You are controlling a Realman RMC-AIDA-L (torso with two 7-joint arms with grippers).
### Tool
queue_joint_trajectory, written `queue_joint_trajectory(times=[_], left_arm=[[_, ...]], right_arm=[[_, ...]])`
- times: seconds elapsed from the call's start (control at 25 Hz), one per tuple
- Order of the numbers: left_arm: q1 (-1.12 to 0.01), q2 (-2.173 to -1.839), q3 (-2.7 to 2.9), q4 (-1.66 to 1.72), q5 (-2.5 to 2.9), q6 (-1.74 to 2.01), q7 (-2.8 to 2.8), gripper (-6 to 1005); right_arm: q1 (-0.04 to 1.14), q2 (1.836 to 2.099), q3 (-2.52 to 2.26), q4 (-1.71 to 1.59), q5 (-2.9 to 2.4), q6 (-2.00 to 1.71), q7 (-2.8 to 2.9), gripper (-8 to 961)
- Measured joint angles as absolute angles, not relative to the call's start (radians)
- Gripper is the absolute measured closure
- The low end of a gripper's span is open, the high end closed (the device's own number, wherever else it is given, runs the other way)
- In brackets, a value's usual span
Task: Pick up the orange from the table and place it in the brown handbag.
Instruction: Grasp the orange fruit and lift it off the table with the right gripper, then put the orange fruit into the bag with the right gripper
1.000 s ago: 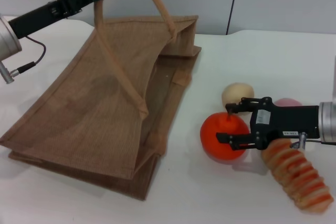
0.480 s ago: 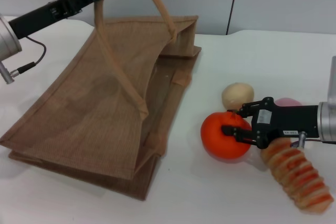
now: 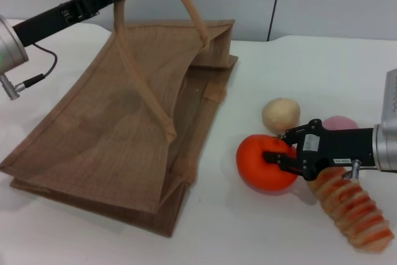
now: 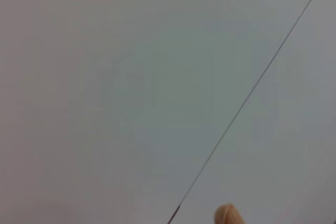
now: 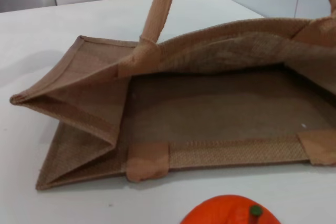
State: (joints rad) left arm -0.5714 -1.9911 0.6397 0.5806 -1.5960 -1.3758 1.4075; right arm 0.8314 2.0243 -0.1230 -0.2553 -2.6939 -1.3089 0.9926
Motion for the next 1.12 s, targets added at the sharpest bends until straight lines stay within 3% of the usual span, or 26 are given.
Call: queue_joint_trajectory(times=[0.68, 1.12], left_arm=[[-0.567, -1.990, 0.640, 0.580, -1.650, -1.500, 1.402, 882], [-0.577, -1.990, 0.640, 0.580, -1.691, -1.599, 1.400, 882]], right_arm=[[0.827, 2.025, -0.105, -0.237, -2.487, -1.489, 0.818, 758], [0.922, 2.029, -0.103, -0.081, -2.427, -1.320, 0.710, 838]])
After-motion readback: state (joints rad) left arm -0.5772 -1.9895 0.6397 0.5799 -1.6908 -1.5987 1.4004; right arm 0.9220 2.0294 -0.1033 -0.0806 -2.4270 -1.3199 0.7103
